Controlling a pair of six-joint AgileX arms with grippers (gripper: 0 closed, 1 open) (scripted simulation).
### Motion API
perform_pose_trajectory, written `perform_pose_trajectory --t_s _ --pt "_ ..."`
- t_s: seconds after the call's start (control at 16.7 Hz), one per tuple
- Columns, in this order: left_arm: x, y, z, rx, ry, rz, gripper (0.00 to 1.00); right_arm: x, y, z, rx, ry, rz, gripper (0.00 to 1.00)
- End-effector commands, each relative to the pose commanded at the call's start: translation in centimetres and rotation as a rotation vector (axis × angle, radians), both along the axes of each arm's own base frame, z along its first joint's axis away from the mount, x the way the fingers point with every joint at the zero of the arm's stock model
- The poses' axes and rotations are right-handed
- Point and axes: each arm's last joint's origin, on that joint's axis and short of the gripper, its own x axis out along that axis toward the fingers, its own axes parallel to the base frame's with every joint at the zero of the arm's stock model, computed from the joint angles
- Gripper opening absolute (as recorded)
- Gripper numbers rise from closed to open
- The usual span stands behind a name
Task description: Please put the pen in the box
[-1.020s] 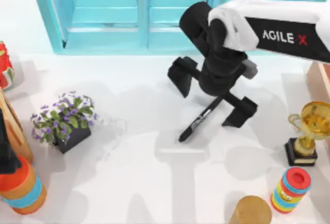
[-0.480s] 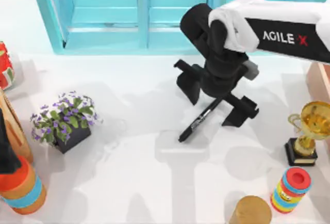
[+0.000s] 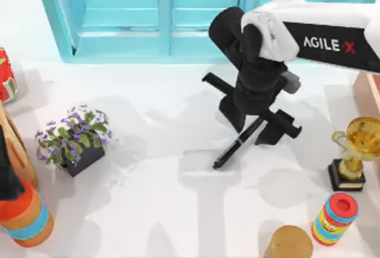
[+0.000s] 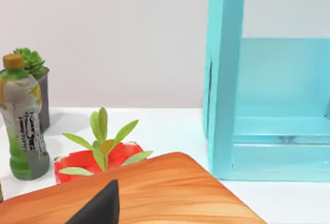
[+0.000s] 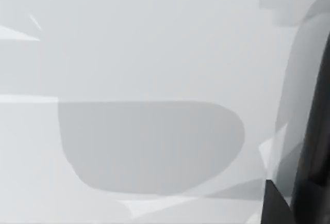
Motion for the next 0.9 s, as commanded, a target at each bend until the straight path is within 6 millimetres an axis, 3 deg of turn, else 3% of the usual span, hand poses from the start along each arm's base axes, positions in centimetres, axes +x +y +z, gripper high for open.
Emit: perform_pose_trajectory --t_s 0.3,0.36,0.6,0.9 --pt "0.0 0.0 0.0 0.000 0.000 0.000 1.00 0.0 0.0 0.0 0.000 0.000 0.000 0.00" --pt "0.0 0.0 0.0 0.000 0.000 0.000 1.00 -0.6 -0.8 3.0 -0.026 -0.005 0.028 0.00" --pt "0.0 0.0 0.0 0.000 0.000 0.000 1.00 -0.4 -0.6 4.9 -0.028 -0.004 0.029 0.00" --pt "0.0 0.0 0.0 0.000 0.000 0.000 1.00 -0.3 -0.7 10.4 -0.031 0.001 0.025 0.00"
